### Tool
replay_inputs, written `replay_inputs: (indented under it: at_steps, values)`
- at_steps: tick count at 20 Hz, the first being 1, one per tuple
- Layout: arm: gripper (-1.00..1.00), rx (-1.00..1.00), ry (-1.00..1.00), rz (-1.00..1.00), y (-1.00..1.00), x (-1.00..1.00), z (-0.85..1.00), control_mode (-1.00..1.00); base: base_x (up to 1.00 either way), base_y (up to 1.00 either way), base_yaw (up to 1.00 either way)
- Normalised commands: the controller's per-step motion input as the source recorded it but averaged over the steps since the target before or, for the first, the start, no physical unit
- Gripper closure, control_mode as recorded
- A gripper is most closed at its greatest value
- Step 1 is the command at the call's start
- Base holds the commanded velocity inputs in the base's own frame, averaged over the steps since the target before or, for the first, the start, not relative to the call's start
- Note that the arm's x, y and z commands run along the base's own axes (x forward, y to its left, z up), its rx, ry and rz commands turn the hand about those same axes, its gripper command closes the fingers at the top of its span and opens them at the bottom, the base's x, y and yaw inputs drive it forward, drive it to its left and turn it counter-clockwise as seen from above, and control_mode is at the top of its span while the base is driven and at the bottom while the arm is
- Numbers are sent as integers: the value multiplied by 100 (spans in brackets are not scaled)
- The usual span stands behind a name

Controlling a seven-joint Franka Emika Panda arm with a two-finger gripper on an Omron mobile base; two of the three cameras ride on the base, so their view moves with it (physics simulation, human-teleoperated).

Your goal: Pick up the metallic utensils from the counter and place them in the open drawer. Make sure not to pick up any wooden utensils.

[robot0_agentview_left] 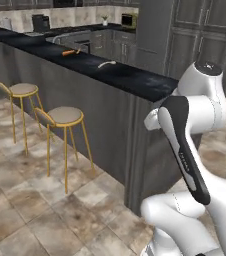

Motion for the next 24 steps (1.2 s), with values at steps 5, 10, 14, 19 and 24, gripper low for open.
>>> replay_inputs:
  at_steps: [5,10,14,19,24]
  values:
    - [-100,0,0,0,0,0,0,100,2,100,-46]
    - [-100,0,0,0,0,0,0,100,0,100,-38]
    - [-100,0,0,0,0,0,0,100,0,100,-33]
    - [-100,0,0,0,0,0,0,100,0,100,-29]
    - [-100,0,0,0,0,0,0,100,25,100,-32]
